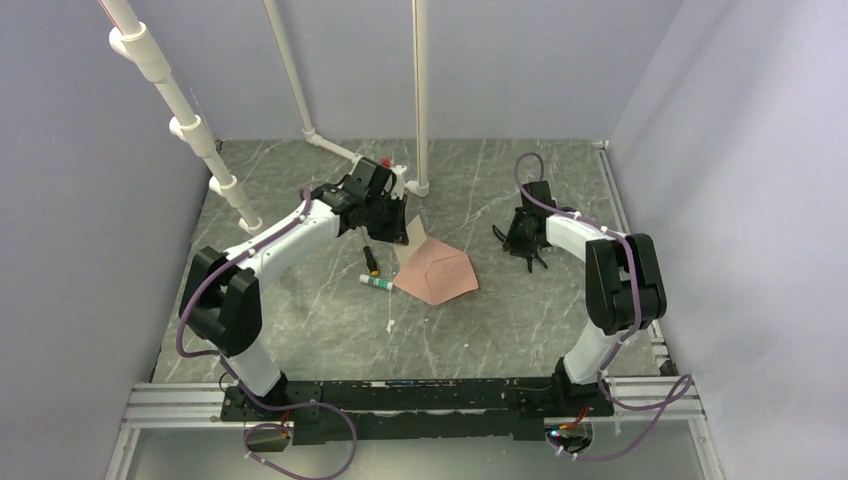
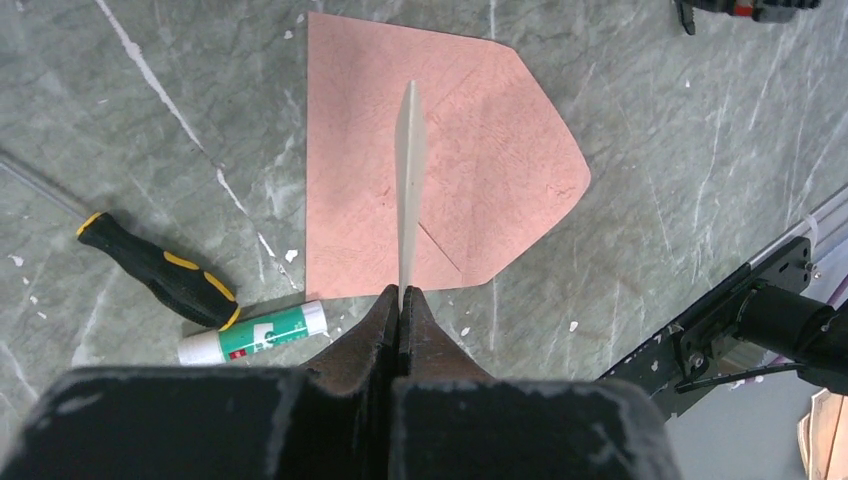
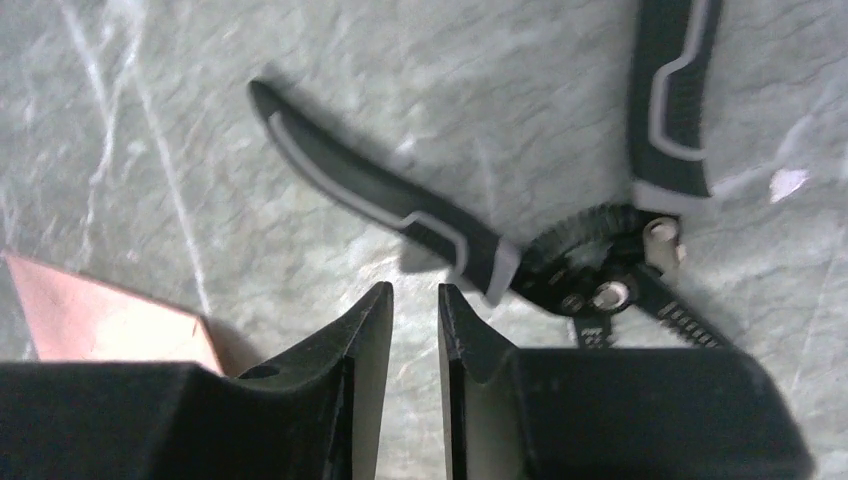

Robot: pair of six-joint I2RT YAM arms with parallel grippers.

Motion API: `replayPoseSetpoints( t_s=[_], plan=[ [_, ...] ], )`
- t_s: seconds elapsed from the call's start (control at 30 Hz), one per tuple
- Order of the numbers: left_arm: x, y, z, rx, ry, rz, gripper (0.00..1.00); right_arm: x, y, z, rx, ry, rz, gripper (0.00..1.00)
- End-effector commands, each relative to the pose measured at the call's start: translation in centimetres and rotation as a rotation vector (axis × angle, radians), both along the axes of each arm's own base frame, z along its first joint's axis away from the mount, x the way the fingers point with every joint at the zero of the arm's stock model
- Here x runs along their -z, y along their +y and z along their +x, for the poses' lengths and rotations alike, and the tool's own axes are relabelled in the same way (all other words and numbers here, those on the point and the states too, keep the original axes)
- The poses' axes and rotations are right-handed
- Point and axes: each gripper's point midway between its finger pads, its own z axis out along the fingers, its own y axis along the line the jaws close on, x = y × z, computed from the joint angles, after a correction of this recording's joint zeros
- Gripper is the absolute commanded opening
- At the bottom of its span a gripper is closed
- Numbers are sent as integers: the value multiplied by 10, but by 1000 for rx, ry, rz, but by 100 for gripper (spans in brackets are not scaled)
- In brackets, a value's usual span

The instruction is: Place the letter into the envelope and seal it

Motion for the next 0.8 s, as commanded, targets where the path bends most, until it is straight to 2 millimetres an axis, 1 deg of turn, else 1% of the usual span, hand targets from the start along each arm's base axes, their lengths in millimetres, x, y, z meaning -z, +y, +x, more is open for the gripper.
replayPoseSetpoints(
  t_s=[0.0,0.07,0.1,0.17,0.2,0.23,0.27,0.3,0.37,0.47,0.5,0.53,0.57,0.67,0.73,0.77],
  plan=[
    [-5,10,10,-73,-11,20,2,-45,41,-5,-176,-100,63,31],
    [1,17,11,-99,1,33,2,-56,71,-21,-249,-102,140,35],
    [4,20,11,-108,9,37,2,-59,89,-32,-278,-92,197,37],
    [13,25,10,-128,30,46,2,-68,112,-45,-311,-105,280,42],
    [17,26,10,-135,44,41,2,-75,121,-50,-318,-121,316,45],
    [19,26,10,-130,55,27,2,-78,129,-54,-329,-127,348,48],
    [20,23,8,-112,69,3,3,-85,135,-57,-339,-143,383,50],
    [17,18,6,-89,78,-34,2,-93,141,-58,-344,-164,419,53],
    [11,14,6,-81,83,-81,3,-111,150,-63,-369,-218,505,63],
    [-9,13,12,-121,100,-172,2,-145,160,-68,-389,-322,626,78],
    [-19,13,15,-135,115,-218,3,-157,163,-69,-389,-361,669,82],
    [-32,11,17,-144,126,-269,3,-165,164,-71,-381,-386,707,86],
    [-46,7,18,-147,139,-324,3,-174,166,-70,-375,-412,738,88],
    [-81,-6,16,-138,171,-473,2,-194,170,-68,-340,-449,828,91],
    [-97,-15,12,-123,197,-564,2,-210,174,-67,-326,-483,907,91],
    [-102,-18,10,-124,213,-600,3,-218,175,-67,-323,-501,946,91]
  ],
)
